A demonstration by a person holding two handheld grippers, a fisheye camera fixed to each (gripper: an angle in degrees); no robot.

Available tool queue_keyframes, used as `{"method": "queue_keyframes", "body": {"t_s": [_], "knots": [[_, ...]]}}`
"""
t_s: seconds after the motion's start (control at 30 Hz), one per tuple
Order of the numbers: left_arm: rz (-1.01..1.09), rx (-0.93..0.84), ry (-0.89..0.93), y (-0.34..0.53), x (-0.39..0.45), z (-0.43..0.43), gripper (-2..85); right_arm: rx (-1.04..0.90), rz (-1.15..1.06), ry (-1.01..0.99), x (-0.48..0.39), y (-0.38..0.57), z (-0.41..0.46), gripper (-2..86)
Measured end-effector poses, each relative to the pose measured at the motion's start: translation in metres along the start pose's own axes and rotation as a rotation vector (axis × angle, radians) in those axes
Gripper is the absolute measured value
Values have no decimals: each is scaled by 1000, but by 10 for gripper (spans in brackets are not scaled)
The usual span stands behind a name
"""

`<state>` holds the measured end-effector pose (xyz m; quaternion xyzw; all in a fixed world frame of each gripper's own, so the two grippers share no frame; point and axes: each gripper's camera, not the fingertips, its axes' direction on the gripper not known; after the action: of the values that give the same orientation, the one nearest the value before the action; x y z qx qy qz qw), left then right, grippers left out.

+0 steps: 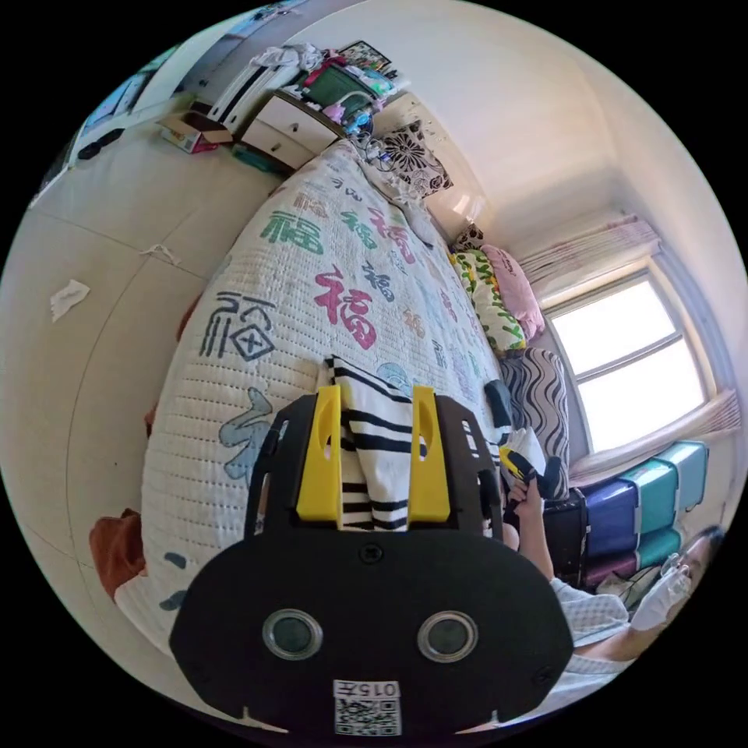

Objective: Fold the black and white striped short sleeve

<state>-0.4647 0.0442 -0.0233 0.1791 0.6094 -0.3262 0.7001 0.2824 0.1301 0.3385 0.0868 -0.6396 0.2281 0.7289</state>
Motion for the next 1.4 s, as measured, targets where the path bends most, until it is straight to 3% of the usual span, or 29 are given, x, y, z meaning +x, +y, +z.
{"method": "queue_keyframes", "body": {"t_s": [0.27, 0.53, 0.67, 0.8, 0.87, 0.97, 1.1, 1.4], "knots": [[66, -98, -31, -20, -6, 4, 7, -29, -20, 43, -2, -2, 22, 5], [152, -88, -129, -1, 6, 3, 9, -22, -16, 31, -3, 14, 57, 8], [332, -3, -144, 30, 45, -25, 67, 69, -172, 127, -45, 46, 45, 32], [591, 101, -358, 111, 109, -58, 103, 186, -440, 352, -119, 118, 33, 53], [657, 130, -402, 157, 133, -65, 108, 198, -512, 364, -143, 152, 39, 54], [705, 140, -383, 233, 159, -65, 106, 81, -587, 308, -171, 195, 69, 59], [691, 2, -407, 305, 169, -34, 88, -76, -620, 282, -192, 236, 130, 51], [637, -109, -520, 326, 151, -21, 33, -191, -613, 357, -211, 243, 191, -8]]}}
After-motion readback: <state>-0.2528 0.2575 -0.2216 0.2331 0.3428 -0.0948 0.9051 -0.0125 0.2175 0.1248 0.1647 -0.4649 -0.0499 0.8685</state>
